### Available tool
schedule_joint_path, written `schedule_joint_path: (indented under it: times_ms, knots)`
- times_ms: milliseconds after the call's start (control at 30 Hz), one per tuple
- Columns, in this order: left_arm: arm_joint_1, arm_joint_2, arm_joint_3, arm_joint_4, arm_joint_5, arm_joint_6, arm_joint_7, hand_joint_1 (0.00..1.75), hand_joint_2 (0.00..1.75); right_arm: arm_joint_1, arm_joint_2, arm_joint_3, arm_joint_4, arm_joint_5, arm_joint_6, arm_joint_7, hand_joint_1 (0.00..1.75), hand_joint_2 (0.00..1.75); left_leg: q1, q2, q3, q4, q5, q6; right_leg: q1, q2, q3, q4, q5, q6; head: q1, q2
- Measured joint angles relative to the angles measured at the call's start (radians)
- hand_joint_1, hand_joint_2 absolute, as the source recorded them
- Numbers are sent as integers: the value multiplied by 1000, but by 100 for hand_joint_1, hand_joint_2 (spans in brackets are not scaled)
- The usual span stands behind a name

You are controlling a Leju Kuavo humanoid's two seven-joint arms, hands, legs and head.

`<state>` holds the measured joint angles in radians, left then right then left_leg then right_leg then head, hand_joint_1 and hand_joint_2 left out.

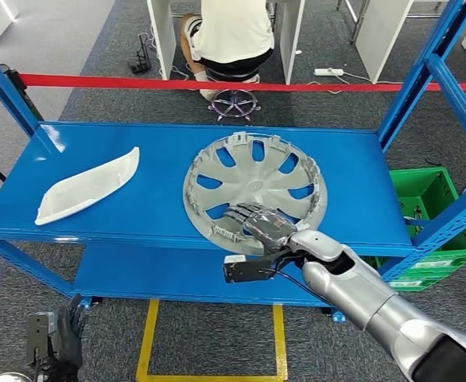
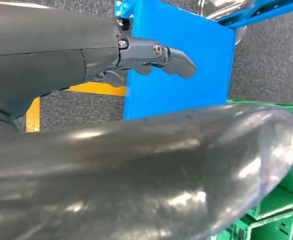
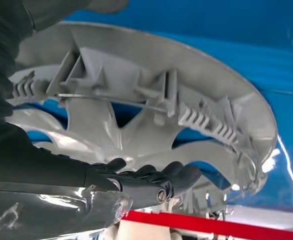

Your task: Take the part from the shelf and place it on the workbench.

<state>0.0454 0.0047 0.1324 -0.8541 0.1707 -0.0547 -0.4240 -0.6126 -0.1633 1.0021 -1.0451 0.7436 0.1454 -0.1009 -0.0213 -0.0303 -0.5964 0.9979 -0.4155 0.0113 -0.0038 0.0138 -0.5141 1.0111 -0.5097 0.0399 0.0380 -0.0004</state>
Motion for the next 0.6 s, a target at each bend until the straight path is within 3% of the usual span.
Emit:
schedule_joint_path:
  times_ms: [233,400,600]
  knots:
    - [-21,10,-4,53,9,-7,-30,0,0,-11,-5,41,-11,-79,80,-20,0,175,0,0,0,0,0,0,0,0,0,0,0,0,0,0]
    - [-28,19,-4,101,16,-12,-67,0,0,-12,-57,88,-146,-149,112,12,0,175,0,0,0,0,0,0,-1,0,-1,-1,0,0,0,0]
    - [-37,22,-4,136,4,-15,-78,0,0,-11,-82,118,-214,-134,42,66,0,175,0,0,0,0,0,0,-1,0,-1,-1,0,0,0,0]
